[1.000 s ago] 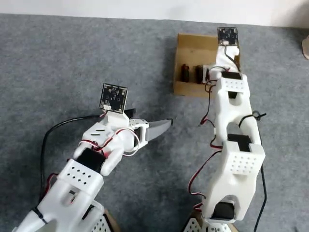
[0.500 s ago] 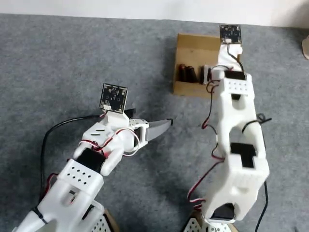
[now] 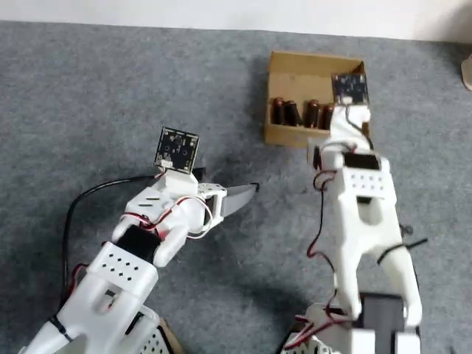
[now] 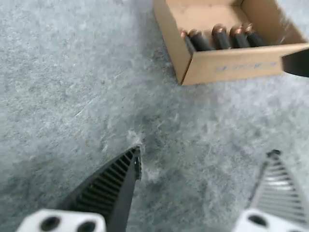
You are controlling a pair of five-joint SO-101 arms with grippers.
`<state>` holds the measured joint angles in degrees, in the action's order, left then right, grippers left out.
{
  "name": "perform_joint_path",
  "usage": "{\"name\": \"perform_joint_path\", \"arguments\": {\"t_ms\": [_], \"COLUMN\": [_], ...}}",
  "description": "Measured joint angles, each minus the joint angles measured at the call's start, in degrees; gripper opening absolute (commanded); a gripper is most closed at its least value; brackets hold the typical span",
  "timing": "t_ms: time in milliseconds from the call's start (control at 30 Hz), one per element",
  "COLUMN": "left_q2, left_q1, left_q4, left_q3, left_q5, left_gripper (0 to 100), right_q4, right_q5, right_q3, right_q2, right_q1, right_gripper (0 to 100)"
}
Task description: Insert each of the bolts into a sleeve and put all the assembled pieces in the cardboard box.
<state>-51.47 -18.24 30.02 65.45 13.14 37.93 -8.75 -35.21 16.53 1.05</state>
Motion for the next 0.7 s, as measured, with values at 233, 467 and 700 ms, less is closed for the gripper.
{"name": "perform_joint_path", "arguments": {"t_ms": [233, 467, 700], "left_q2": [0.0, 0.0, -7.5], "left_q1": [10.4, 21.5, 27.4], "left_q4": [10.0, 16.6, 17.5], "left_q3": [-2.5, -2.5, 2.1], "left_q5": [-0.4, -0.4, -2.9], "left_gripper": [26, 26, 26], "right_q4": [0.0, 0.0, 0.0], "right_q5": [3.8, 4.0, 4.0], "right_q3": [-11.4, -21.6, -30.2], "right_q2": [10.6, 18.3, 26.5], "right_q1": [-0.1, 0.0, 0.1], "right_gripper": [0.4, 0.4, 0.4]}}
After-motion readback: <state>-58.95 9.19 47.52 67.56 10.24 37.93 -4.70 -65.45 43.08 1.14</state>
